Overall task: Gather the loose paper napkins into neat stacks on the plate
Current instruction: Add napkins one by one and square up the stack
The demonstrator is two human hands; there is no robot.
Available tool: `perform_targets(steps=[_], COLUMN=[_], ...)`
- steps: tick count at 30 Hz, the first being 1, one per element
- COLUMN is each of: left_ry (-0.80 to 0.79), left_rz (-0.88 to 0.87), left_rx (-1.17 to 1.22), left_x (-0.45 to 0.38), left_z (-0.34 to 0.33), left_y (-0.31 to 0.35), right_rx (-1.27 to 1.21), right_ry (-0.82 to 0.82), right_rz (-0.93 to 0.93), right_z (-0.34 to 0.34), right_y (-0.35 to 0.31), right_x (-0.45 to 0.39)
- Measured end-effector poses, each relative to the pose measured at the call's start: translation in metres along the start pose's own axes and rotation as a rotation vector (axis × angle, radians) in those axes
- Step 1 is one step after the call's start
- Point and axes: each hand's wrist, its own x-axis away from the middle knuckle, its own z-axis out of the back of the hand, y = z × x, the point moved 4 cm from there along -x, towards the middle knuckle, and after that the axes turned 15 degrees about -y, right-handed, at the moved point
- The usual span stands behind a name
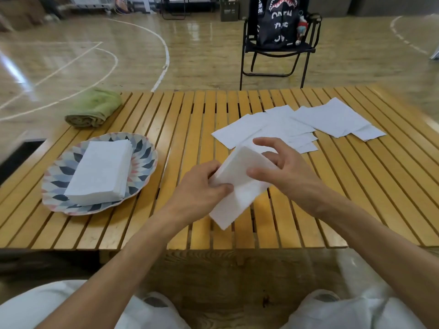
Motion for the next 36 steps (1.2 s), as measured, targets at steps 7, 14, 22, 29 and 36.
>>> perform_targets(steps=[7,14,22,29,36], left_ry=[0.110,0.025,0.121,0.411,0.579], left_rz=[-0.124,0.052,0.001,0.239,0.422], left_rx=[0.314,0.177,0.232,0.151,0.027], left_x=[0.005,0.007,0.002,0.028,0.080], left_z=[0.003,-0.013,0.006,0.094,0.183], left_y=[0.006,-0.013,0.002,-0.010,-0.059], right_rx=[0.039,0.394,0.438,0.114,-0.023], right_ry=[0.021,-0.024,-0.031,-0.024,-0.116], right_rz=[0.121,-0.080,-0.114,-0.109,-0.173], right_z=[-0.014,-0.026,-0.021,-0.067,-0.153], right_y=[-0.007,0.024,0.002,-0.045,-0.066], right_x=[-0.004,-0.011,-0.032,-0.088,-0.153])
